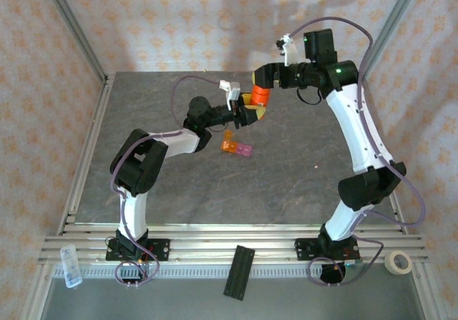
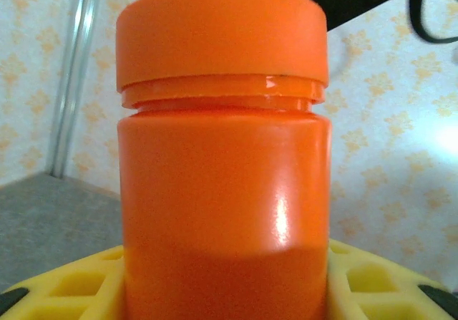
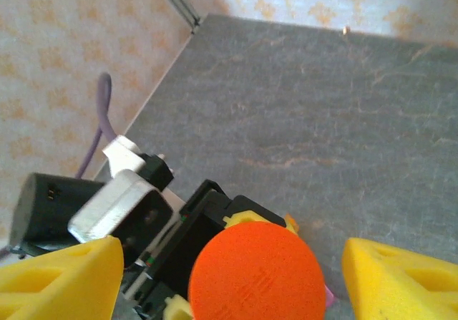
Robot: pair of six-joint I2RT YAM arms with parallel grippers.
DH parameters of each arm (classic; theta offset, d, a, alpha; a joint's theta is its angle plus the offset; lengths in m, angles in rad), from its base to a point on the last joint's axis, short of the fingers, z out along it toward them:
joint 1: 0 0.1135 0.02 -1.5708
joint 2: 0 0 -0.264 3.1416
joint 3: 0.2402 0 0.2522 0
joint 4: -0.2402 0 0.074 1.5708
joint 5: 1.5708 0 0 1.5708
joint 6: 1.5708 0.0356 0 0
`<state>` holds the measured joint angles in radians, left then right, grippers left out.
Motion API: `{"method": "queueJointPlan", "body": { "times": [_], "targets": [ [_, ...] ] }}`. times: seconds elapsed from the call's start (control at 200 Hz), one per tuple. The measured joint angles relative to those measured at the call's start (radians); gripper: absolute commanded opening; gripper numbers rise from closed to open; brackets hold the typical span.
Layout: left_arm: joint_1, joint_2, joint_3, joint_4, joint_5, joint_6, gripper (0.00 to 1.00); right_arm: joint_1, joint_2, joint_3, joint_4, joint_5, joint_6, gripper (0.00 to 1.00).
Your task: Sort the pills into containers
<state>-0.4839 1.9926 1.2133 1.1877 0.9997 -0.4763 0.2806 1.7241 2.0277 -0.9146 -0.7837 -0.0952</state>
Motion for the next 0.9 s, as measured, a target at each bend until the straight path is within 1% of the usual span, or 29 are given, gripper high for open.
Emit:
{"method": "queueJointPlan", "body": {
  "times": [0.11,0.175,0.2,0.315,0.355,0.395,0.51,0.601,0.661,0.736,0.801,0.901],
  "targets": [
    [0.0,0.0,0.005,0.002,0.027,-0.025,0.0,0.0,0.03,0.0,-0.037,-0.004,-0.024,0.76],
    [0.0,0.002,0.01,0.004,0.041,-0.032,0.0,0.0,0.038,0.0,-0.052,-0.007,-0.034,0.72],
    [0.0,0.002,0.013,0.006,0.043,-0.033,0.0,0.0,0.039,0.0,-0.058,-0.007,-0.037,0.7],
    [0.0,0.006,0.023,0.006,0.05,-0.053,0.0,0.0,0.039,0.0,-0.064,-0.022,-0.041,0.51],
    [0.0,0.01,0.024,0.006,0.055,-0.058,0.0,0.002,0.039,0.0,-0.064,-0.026,-0.04,0.47],
    [0.0,0.011,0.024,0.007,0.061,-0.062,0.0,0.002,0.039,-0.002,-0.064,-0.024,-0.041,0.44],
    [0.0,0.013,0.024,0.005,0.064,-0.074,0.0,0.001,0.039,-0.02,-0.049,-0.025,-0.019,0.32],
    [0.002,0.013,0.02,-0.015,0.055,-0.066,0.0,0.001,0.028,-0.068,0.005,-0.016,0.021,0.29],
    [0.002,0.013,0.003,-0.03,0.027,-0.039,0.0,0.007,0.01,-0.125,0.058,0.008,0.059,0.28],
    [-0.007,0.01,-0.043,-0.045,-0.026,0.027,0.0,0.031,-0.02,-0.224,0.137,0.085,0.123,0.27],
    [-0.021,-0.006,-0.098,-0.079,-0.1,0.1,0.0,0.064,-0.048,-0.325,0.215,0.18,0.185,0.27],
    [-0.056,-0.045,-0.177,-0.156,-0.251,0.227,0.0,0.119,-0.099,-0.488,0.358,0.331,0.301,0.27]
  ]
}}
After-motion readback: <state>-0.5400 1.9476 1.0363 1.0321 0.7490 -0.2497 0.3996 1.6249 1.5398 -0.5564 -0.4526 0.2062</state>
